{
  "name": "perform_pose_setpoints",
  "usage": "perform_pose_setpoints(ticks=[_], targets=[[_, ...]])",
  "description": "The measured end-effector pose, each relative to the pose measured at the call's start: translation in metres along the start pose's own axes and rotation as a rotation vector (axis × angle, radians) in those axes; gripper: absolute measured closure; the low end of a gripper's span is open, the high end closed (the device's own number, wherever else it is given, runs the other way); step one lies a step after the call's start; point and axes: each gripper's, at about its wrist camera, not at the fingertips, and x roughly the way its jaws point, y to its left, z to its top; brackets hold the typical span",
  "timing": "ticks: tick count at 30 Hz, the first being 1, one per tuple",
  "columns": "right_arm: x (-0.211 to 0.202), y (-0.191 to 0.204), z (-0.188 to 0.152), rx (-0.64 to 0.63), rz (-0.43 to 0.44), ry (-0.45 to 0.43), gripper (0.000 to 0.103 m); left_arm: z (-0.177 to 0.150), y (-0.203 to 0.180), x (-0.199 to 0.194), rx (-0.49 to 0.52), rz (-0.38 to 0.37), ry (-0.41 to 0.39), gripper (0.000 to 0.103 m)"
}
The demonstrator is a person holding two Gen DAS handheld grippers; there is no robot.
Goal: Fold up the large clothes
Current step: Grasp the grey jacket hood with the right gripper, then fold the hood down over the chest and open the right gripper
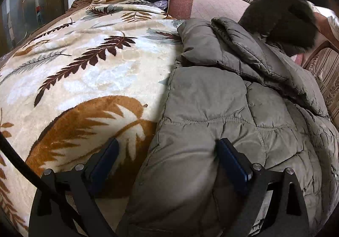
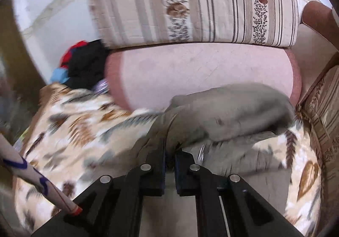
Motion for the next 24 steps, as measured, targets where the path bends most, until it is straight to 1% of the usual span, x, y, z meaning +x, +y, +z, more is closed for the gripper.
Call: perform_pose_setpoints(ticks=[3, 4, 6, 7, 8, 10, 12, 14, 16, 17, 18, 19, 20, 21, 22, 24], targets=[[-0.033, 0.014, -0.053, -0.027, 0.042, 0.012, 0.096, 0.000, 0.000, 0.000, 0.000, 0.001, 0.003, 0.009], [-0.041, 0.017, -0.077, -0.027, 0.063, 0.024, 0.096, 0.000, 0.000, 0.000, 0.000, 0.002, 0.004, 0.009], [-0.044, 0.024, -0.116, -0.023, 0.102, 0.056, 0.098, 0.001, -0.001, 0.000, 0.001, 0.003, 0.006, 0.009], [-0.041, 0.026, -0.129, -0.024, 0.112, 0.070, 0.102, 0.001, -0.001, 0.000, 0.002, 0.005, 0.007, 0.009], [-0.034, 0.028, -0.143, -0.020, 0.129, 0.095, 0.103, 0.001, -0.001, 0.000, 0.002, 0.006, 0.008, 0.009], [-0.009, 0.028, -0.164, 0.009, 0.120, 0.146, 0.103, 0.001, -0.001, 0.000, 0.003, 0.007, 0.011, 0.009], [0.018, 0.025, -0.175, 0.026, 0.114, 0.198, 0.103, 0.001, -0.001, 0.000, 0.001, 0.005, 0.012, 0.009], [0.026, 0.019, -0.182, 0.058, 0.102, 0.224, 0.102, 0.001, 0.000, 0.001, -0.001, 0.003, 0.013, 0.009], [0.019, 0.008, -0.189, 0.107, 0.138, 0.227, 0.101, 0.001, 0.000, 0.000, -0.002, 0.005, 0.012, 0.009], [0.014, 0.004, -0.189, 0.108, 0.143, 0.222, 0.095, 0.001, -0.001, 0.000, 0.000, 0.007, 0.012, 0.009], [0.006, -0.001, -0.187, 0.093, 0.127, 0.203, 0.080, 0.000, -0.001, 0.000, 0.002, 0.010, 0.013, 0.009], [-0.002, -0.006, -0.185, 0.080, 0.101, 0.177, 0.069, 0.000, -0.002, 0.000, 0.003, 0.012, 0.014, 0.009], [-0.010, -0.012, -0.181, 0.079, 0.076, 0.149, 0.044, 0.000, -0.002, 0.000, 0.004, 0.014, 0.014, 0.008], [-0.018, -0.024, -0.176, 0.099, 0.053, 0.108, 0.031, 0.000, -0.002, 0.000, 0.005, 0.015, 0.015, 0.008], [-0.023, -0.033, -0.172, 0.125, 0.047, 0.084, 0.030, 0.000, -0.002, 0.000, 0.004, 0.014, 0.015, 0.008], [-0.023, -0.054, -0.163, 0.192, 0.070, 0.077, 0.030, 0.000, -0.002, 0.000, 0.006, 0.016, 0.014, 0.008]])
